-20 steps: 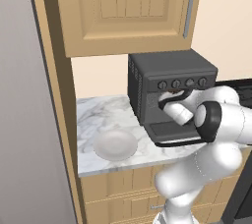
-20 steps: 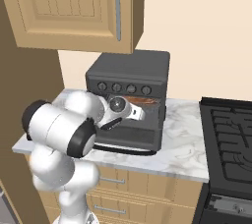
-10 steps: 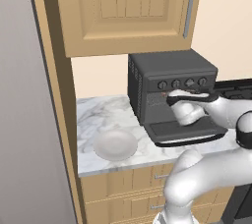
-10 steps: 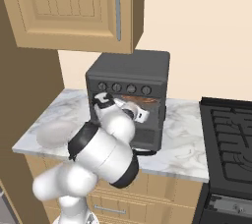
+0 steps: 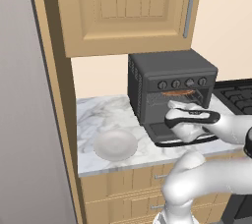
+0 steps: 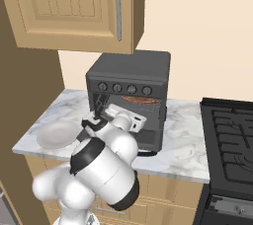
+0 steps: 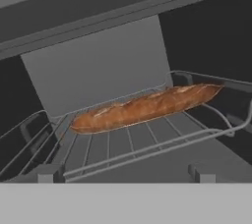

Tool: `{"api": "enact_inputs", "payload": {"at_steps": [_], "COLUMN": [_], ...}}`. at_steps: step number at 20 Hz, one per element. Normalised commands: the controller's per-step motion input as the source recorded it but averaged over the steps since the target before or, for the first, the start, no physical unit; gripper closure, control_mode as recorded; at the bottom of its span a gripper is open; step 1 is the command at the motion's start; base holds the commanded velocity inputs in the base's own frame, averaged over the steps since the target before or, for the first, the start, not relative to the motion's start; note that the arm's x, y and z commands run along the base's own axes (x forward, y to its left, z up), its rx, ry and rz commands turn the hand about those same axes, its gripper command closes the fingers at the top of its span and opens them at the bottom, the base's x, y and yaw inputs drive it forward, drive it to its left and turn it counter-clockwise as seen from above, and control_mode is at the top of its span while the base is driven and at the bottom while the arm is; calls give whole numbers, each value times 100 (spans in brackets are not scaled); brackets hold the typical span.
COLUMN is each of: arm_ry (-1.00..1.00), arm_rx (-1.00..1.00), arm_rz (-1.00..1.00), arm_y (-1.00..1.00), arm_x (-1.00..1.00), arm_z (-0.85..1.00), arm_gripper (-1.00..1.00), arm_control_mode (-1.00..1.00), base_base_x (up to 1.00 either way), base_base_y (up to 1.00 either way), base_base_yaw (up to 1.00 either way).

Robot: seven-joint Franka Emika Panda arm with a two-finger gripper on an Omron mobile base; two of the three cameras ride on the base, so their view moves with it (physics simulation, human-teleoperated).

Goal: Pull the toaster oven rack outwards. Pick up the baguette from the plate and place it on the toaster oven rack. Close the toaster oven door fully and set the temperature to the lowest setting.

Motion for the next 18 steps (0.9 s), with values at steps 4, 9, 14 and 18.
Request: {"api": "enact_inputs", "payload": {"at_steps": [4, 9, 14, 18], "arm_ry": [20, 26, 21, 18], "arm_rx": [0, 0, 0, 0], "arm_rz": [0, 1, 9, 12], "arm_y": [-25, -36, -53, -48], "arm_x": [-38, -70, -100, -100], "arm_z": [100, 92, 52, 58], "arm_gripper": [-100, -100, -100, -100], "arm_control_mode": [-100, -100, -100, -100], "base_base_x": [0, 0, 0, 0], "base_base_y": [0, 0, 0, 0], "base_base_yaw": [0, 0, 0, 0]}}
